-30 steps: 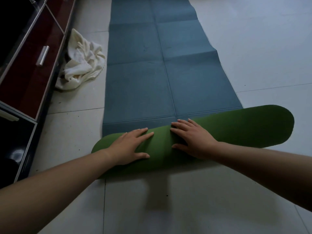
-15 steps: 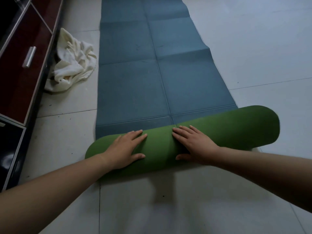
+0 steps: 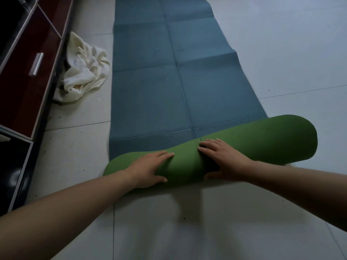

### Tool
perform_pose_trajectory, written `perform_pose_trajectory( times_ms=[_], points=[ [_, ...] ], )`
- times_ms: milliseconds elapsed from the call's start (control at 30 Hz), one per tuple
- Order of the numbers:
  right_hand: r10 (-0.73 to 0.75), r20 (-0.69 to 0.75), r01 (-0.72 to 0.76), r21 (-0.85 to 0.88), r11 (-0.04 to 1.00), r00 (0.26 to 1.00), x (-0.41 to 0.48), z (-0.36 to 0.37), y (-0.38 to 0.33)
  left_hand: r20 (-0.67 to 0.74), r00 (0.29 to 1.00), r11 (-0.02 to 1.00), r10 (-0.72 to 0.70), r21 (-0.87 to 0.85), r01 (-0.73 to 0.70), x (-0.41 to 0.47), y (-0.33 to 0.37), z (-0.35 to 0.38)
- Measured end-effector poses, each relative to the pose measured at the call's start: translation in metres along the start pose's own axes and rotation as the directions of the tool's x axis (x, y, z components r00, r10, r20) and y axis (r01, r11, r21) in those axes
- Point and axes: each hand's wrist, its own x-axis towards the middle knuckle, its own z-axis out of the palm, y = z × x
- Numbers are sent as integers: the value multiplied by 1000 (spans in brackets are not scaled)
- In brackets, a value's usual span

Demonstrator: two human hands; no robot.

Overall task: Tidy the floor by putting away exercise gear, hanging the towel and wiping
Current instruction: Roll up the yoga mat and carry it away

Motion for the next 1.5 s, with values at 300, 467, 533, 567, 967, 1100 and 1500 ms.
perform_pose_trajectory(
  times_ms=[300, 467, 533, 567, 967, 1100, 1500],
  points=[
    [38, 16, -36, -101, 994, 999, 0, 4, 7, -103, 995, 994, -4, 107, 15, -2, -2, 2],
    [32, 21, -30, -60, 998, 999, 7, -1, 8, -85, 996, 996, -29, 84, 37, -9, -10, 4],
    [23, 33, -22, -48, 999, 999, 5, -1, 6, -75, 997, 999, -16, 44, 20, -10, -8, 4],
    [21, 38, -19, -47, 999, 999, 3, -1, 6, -79, 997, 999, -5, 33, 7, -11, -7, 4],
    [-17, -62, 16, -21, 1000, 998, -17, -7, -4, -116, 990, 996, 78, 41, -74, -28, -3, 3],
    [-16, -56, 16, -6, 1000, 998, -21, -13, -11, -102, 992, 996, 74, 56, -68, -34, -1, 1],
    [29, 42, -31, 43, 999, 999, -30, -31, -25, -72, 994, 992, 78, 101, -70, -50, 12, -10]
  ],
)
